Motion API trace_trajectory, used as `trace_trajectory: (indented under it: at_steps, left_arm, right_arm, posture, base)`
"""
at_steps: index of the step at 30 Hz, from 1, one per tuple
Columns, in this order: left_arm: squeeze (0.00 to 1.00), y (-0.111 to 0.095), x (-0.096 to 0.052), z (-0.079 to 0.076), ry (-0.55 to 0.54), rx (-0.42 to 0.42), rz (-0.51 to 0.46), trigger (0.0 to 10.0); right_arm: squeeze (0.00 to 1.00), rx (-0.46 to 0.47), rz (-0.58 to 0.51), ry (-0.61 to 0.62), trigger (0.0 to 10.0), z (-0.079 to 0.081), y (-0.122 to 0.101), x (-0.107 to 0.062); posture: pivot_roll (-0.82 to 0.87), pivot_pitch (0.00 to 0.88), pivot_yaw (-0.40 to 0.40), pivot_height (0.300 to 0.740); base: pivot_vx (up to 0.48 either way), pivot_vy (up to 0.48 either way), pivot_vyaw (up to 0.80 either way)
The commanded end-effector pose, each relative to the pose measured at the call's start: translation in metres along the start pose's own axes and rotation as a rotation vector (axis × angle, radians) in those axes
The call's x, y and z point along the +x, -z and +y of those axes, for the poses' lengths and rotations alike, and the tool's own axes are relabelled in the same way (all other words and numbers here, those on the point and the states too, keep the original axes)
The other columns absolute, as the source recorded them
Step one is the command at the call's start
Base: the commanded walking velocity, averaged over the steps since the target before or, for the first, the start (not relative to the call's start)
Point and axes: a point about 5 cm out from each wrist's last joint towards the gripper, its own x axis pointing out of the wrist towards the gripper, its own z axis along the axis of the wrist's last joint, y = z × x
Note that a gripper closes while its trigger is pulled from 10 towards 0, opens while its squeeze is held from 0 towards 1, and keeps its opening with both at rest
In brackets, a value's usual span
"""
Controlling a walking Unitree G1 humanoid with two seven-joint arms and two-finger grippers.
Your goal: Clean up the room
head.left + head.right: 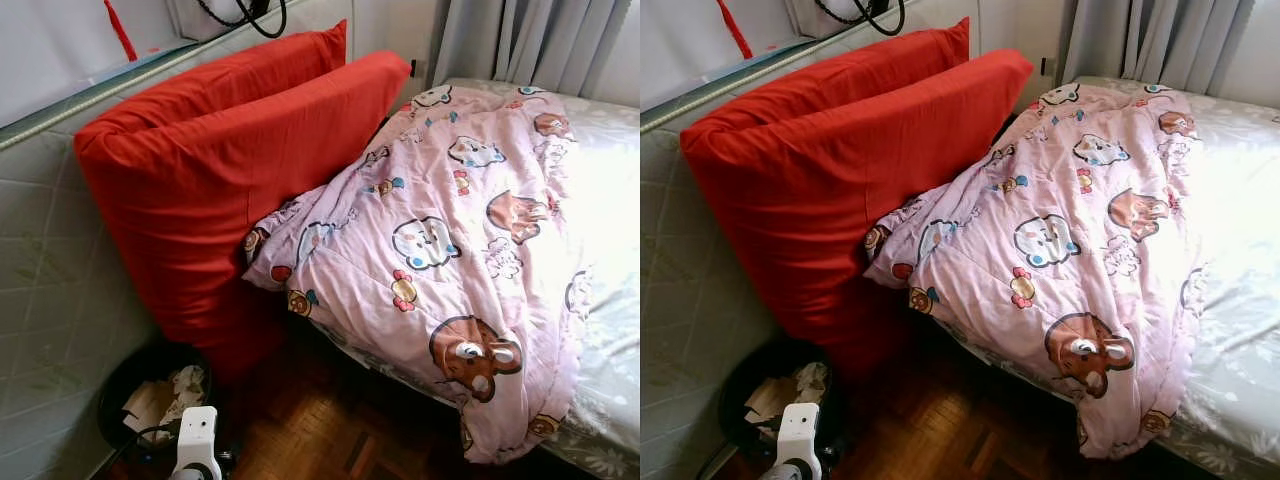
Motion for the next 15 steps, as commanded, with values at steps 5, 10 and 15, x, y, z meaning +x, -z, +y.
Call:
trace_trajectory:
  at_steps: [5, 10, 15]
  left_arm:
    - [0.0, 0.005, -0.002, 0.004, -0.008, 0.003, 0.025, 10.0]
    - [0.0, 0.005, -0.002, 0.005, -0.009, 0.026, 0.036, 10.0]
    - [0.0, 0.007, -0.002, 0.006, -0.015, 0.035, 0.047, 10.0]
  right_arm:
    - [0.0, -0.039, 0.056, -0.294, 10.0, 0.049, 0.002, -0.007]
    - [0.0, -0.022, 0.067, -0.396, 10.0, 0.07, -0.005, -0.009]
    - [0.0, 0.015, 0.06, -0.418, 10.0, 0.085, -0.011, -0.012]
  posture:
    - [0.03, 0.073, 0.064, 0.74]
    - [0.04, 0.072, 0.063, 0.74]
    - [0.04, 0.065, 0.056, 0.74]
  base:
    - [0.0, 0.0, 0.0]
    - [0.0, 0.0, 0.0]
    - [0.0, 0.0, 0.0]
